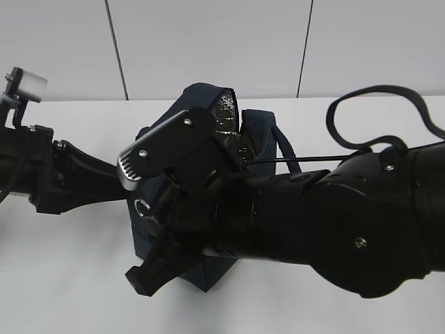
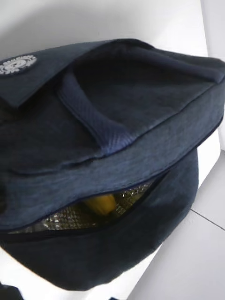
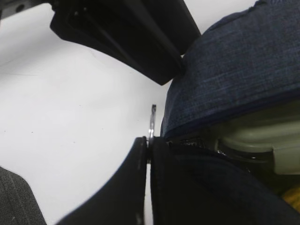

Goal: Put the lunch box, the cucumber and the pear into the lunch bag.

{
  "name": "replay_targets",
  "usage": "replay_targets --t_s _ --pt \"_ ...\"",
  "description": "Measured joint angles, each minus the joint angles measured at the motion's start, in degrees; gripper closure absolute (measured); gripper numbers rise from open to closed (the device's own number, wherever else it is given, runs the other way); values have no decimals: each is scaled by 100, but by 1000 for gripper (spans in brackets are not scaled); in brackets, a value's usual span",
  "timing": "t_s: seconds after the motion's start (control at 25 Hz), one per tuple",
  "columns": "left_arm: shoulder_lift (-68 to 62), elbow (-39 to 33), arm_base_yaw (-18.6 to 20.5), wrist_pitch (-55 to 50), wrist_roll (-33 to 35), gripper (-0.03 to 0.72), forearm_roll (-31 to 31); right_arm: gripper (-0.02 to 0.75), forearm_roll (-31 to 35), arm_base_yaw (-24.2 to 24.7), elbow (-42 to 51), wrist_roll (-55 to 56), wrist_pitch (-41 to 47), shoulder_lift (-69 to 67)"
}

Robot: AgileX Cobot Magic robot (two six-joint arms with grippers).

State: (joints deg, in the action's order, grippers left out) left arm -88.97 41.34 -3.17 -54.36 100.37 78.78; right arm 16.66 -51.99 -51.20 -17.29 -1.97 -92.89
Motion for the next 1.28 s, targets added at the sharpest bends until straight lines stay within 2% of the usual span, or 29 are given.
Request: replay_targets --t_s 0.84,0.96,1.04,1.08,1.16,1.28 --pt "0 -95 0 -285 115 388 23 738 124 0 -179 -142 0 229" --pt "0 -101 0 -301 129 468 23 738 124 0 -179 -165 0 229" --pt "0 -107 0 -298 195 596 23 738 124 0 -179 -188 0 229" --pt "0 -107 0 -298 220 628 23 738 124 0 -179 -188 0 229" --pt "0 -111 0 -298 246 665 23 738 124 0 -179 -203 0 229" --pt "0 -129 0 -298 265 679 23 738 136 13 -184 -208 0 229"
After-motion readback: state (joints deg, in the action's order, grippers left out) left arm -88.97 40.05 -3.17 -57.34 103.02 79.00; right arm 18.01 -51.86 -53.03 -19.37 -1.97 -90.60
